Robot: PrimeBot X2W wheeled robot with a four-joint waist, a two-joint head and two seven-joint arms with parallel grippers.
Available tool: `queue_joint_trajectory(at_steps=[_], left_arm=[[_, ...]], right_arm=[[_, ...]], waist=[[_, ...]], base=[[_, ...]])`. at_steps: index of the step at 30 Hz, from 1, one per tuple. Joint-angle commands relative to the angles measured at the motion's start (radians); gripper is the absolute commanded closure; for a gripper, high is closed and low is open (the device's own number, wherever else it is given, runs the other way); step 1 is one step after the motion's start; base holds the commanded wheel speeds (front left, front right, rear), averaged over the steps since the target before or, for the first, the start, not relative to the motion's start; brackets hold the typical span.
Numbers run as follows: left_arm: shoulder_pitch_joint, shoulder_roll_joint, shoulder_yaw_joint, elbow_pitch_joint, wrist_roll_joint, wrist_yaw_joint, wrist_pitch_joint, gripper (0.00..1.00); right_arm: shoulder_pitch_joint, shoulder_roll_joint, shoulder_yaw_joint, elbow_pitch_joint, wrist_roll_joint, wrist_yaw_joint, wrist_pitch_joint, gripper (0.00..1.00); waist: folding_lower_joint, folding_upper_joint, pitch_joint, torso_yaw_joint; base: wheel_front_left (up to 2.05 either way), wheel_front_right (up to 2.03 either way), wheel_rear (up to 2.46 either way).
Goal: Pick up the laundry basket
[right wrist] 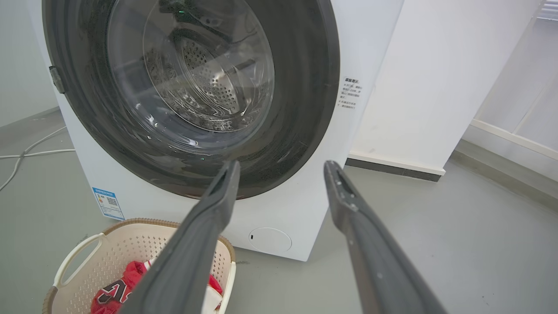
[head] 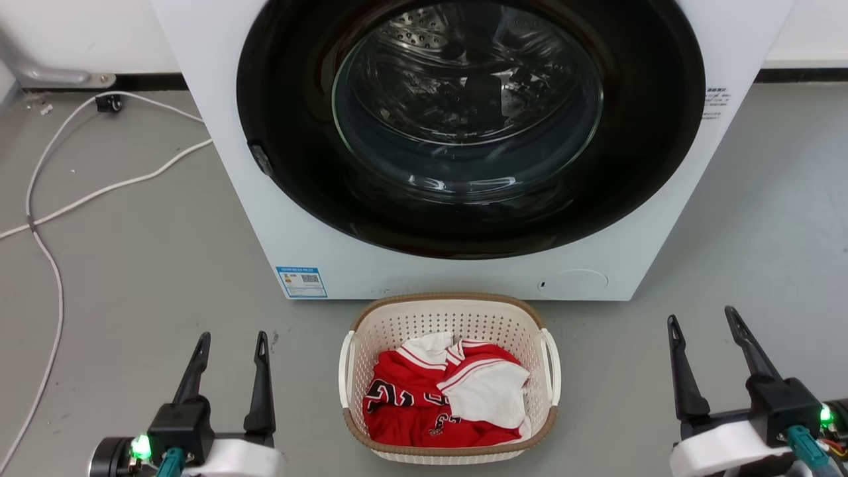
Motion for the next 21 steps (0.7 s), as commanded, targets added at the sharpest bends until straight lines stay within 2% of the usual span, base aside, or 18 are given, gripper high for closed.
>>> queue_joint_trajectory(at_steps=[1, 8, 12, 21], left_arm=[[-0.026, -0.001, 0.003, 0.004, -0.007, -0.001, -0.005, 0.00], [-0.126, 0.013, 0.007, 0.056, 0.003, -0.017, -0.004, 0.00], [-0.218, 0.028, 0.001, 0.119, 0.006, -0.030, -0.004, 0.00], [-0.418, 0.053, -0.043, 0.288, 0.012, -0.053, -0.004, 0.00]], right_arm=[[-0.022, -0.003, 0.004, -0.005, 0.005, -0.001, -0.003, 0.00], [-0.105, -0.003, 0.040, 0.017, -0.013, -0.001, -0.003, 0.00], [-0.190, -0.003, 0.068, 0.046, -0.012, -0.001, -0.003, 0.00], [-0.371, -0.003, 0.119, 0.205, -0.043, -0.001, -0.003, 0.00]], waist=[[0.0000, 0.0000, 0.013, -0.001], [0.0000, 0.0000, 0.090, -0.006], [0.0000, 0.0000, 0.169, -0.014], [0.0000, 0.0000, 0.345, -0.026]], base=[[0.00, 0.00, 0.00], [0.00, 0.00, 0.00], [0.00, 0.00, 0.00], [0.00, 0.00, 0.00]])
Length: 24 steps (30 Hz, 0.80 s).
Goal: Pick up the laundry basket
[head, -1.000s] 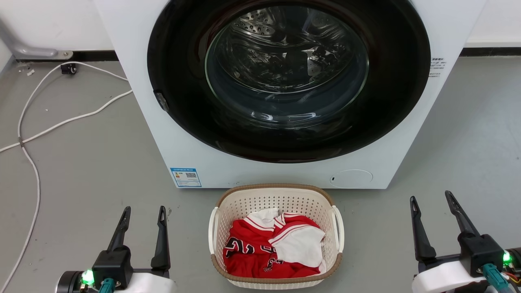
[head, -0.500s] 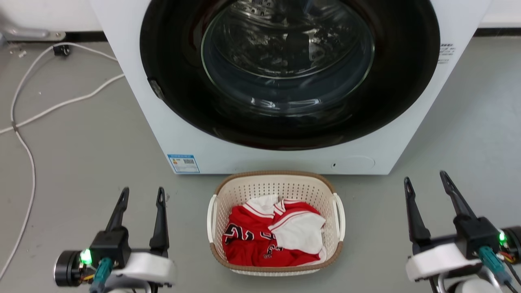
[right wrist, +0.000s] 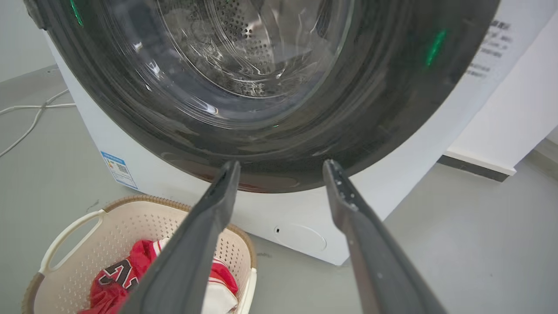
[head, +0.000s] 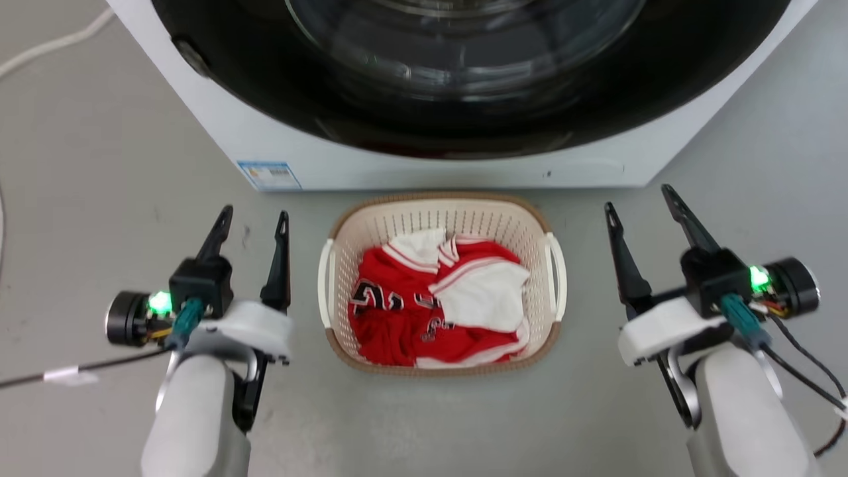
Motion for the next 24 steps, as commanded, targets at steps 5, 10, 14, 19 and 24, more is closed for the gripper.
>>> queue_joint_trajectory(at_steps=[5, 10, 14, 19, 24], left_arm=[[-0.171, 0.018, -0.035, 0.183, 0.006, -0.012, -0.003, 0.00], [-0.270, 0.028, -0.047, 0.308, 0.002, -0.015, -0.003, 0.00], [-0.342, 0.038, -0.055, 0.401, -0.002, -0.017, -0.003, 0.00], [-0.413, 0.043, -0.066, 0.496, -0.007, -0.021, -0.003, 0.00], [-0.474, 0.046, -0.075, 0.576, -0.011, -0.024, -0.003, 0.00]], right_arm=[[-0.155, -0.001, 0.039, 0.179, -0.039, -0.001, -0.002, 0.00], [-0.244, -0.001, 0.052, 0.304, -0.058, -0.001, -0.002, 0.00], [-0.317, -0.001, 0.055, 0.399, -0.074, -0.001, -0.002, 0.00], [-0.394, -0.001, 0.048, 0.503, -0.092, -0.001, -0.002, 0.00], [-0.451, -0.001, 0.037, 0.583, -0.107, -0.001, -0.002, 0.00]], waist=[[-0.0001, 0.0000, 0.192, -0.014], [-0.0001, 0.0000, 0.268, -0.015], [-0.0001, 0.0000, 0.328, -0.018], [-0.0001, 0.0000, 0.396, -0.015], [-0.0001, 0.0000, 0.453, -0.011]], base=[[0.00, 0.00, 0.00], [0.00, 0.00, 0.00], [0.00, 0.00, 0.00], [0.00, 0.00, 0.00], [0.00, 0.00, 0.00]])
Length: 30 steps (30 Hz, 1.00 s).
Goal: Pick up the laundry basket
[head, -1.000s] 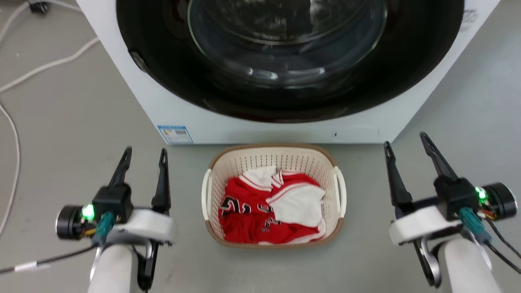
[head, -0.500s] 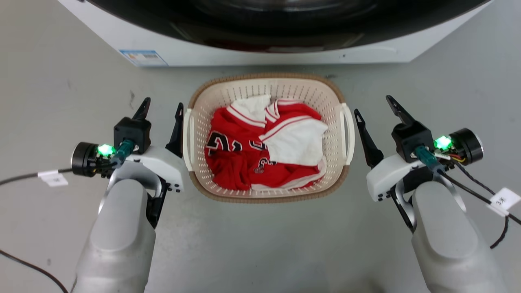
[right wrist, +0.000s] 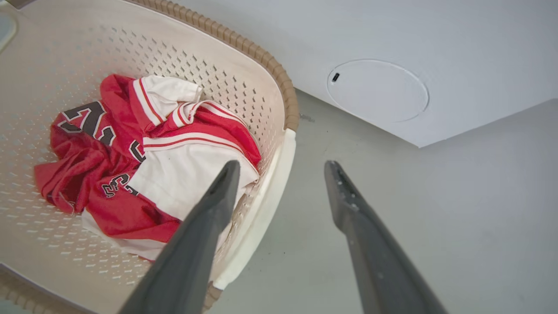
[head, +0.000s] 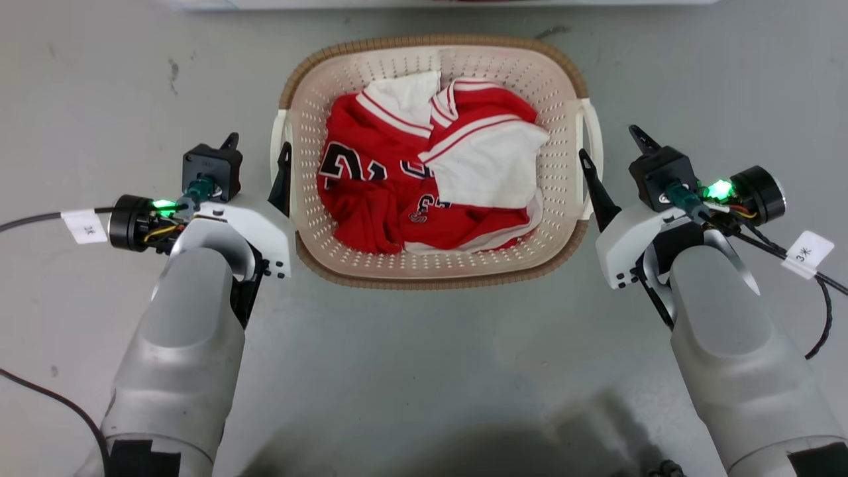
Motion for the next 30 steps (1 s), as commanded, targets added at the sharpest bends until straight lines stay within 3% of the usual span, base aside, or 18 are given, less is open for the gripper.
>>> queue_joint_trajectory(at_steps=[1, 23, 24, 25, 30], left_arm=[[-0.024, 0.003, -0.002, 0.017, -0.004, -0.005, -0.003, 0.00], [-0.160, -0.012, -0.075, 0.215, -0.023, -0.012, -0.003, 0.00], [-0.162, -0.013, -0.078, 0.222, -0.026, -0.012, -0.003, 0.78], [-0.164, -0.016, -0.083, 0.231, -0.028, -0.013, -0.003, 1.00], [-0.176, -0.007, -0.096, 0.242, -0.034, -0.013, -0.003, 1.00]], right_arm=[[-0.026, -0.001, 0.000, 0.015, -0.008, -0.001, -0.002, 0.00], [-0.152, -0.001, 0.013, 0.199, 0.000, -0.001, -0.002, 0.00], [-0.156, -0.001, 0.014, 0.203, 0.002, -0.001, -0.002, 0.58], [-0.161, -0.001, 0.014, 0.206, 0.003, -0.001, -0.002, 1.00], [-0.166, -0.010, 0.018, 0.222, 0.006, -0.001, -0.002, 1.00]], waist=[[-0.0001, 0.0000, 0.031, 0.003], [-0.0001, 0.0000, 0.155, 0.009], [-0.0001, 0.0000, 0.156, 0.009], [-0.0001, 0.0000, 0.157, 0.009], [-0.0001, 0.0000, 0.151, 0.010]], base=[[0.00, 0.00, 0.00], [0.00, 0.00, 0.00], [0.00, 0.00, 0.00], [0.00, 0.00, 0.00], [0.00, 0.00, 0.00]])
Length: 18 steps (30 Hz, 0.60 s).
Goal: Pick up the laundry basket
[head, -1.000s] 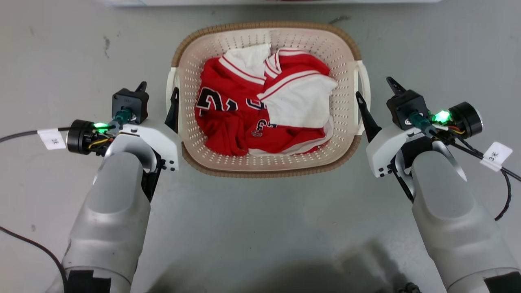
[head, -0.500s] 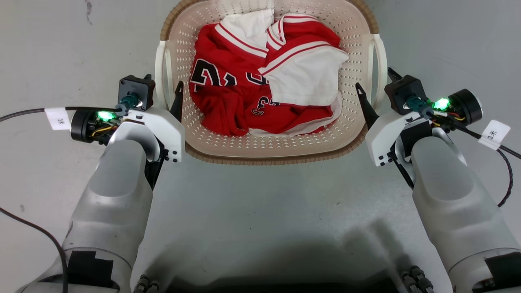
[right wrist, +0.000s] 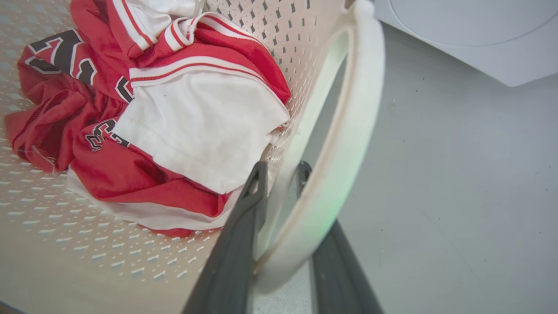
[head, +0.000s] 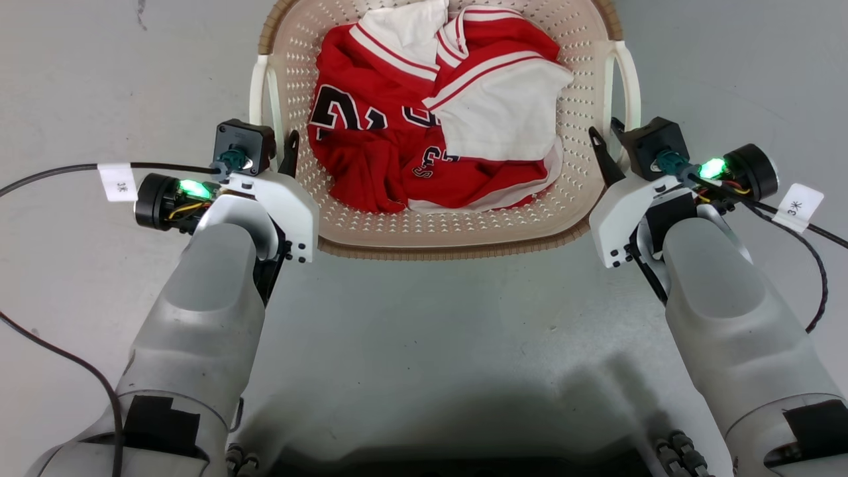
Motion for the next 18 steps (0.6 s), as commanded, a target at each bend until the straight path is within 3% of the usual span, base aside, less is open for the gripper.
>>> queue_joint_trajectory(at_steps=[1, 18], left_arm=[[-0.014, 0.025, -0.003, 0.002, 0.001, 0.000, -0.003, 1.00], [0.070, 0.014, -0.042, 0.071, -0.056, -0.001, 0.003, 1.00]], right_arm=[[-0.014, -0.022, 0.005, 0.006, -0.002, 0.000, -0.002, 1.00], [0.025, -0.023, 0.058, 0.114, 0.038, 0.000, -0.002, 1.00]], waist=[[-0.0001, 0.0000, -0.007, 0.000], [-0.0001, 0.0000, -0.211, 0.000]], base=[[0.00, 0.00, 0.00], [0.00, 0.00, 0.00]])
